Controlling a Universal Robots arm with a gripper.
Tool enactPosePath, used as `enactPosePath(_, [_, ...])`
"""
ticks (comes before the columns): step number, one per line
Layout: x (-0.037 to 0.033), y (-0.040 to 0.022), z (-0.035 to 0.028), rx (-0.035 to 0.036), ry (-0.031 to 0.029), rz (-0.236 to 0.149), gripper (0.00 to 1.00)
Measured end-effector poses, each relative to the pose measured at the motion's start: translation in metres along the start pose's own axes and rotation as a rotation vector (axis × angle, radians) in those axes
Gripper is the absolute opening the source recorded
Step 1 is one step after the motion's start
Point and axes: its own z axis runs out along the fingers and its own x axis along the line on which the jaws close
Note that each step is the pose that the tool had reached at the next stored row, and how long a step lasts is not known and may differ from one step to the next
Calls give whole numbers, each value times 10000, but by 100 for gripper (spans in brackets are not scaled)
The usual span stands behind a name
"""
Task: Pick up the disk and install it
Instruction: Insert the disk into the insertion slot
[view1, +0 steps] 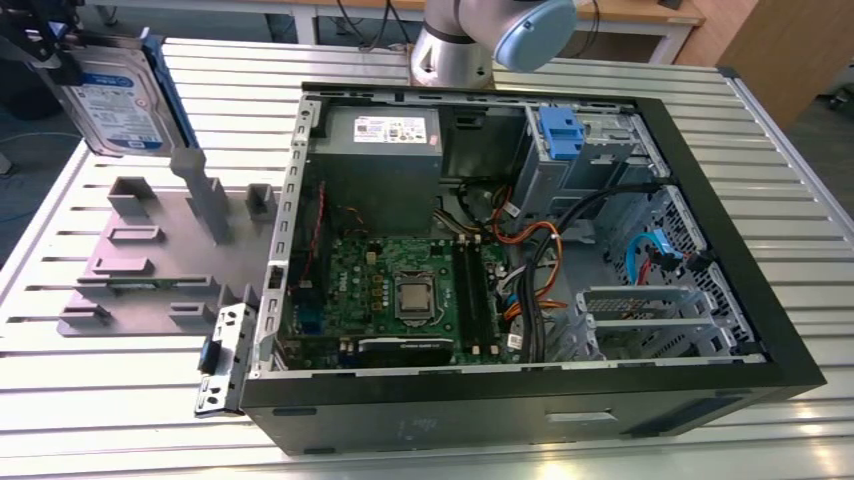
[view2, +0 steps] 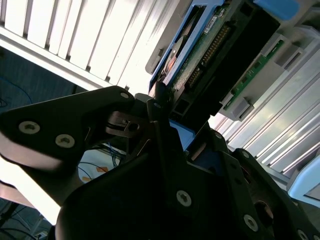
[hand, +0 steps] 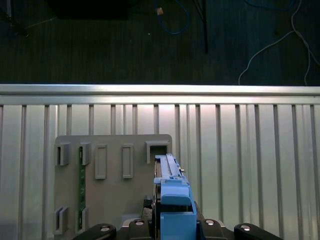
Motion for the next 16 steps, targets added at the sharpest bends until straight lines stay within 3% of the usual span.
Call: enactPosePath(16, [-4,2,-43,0,0,0,37])
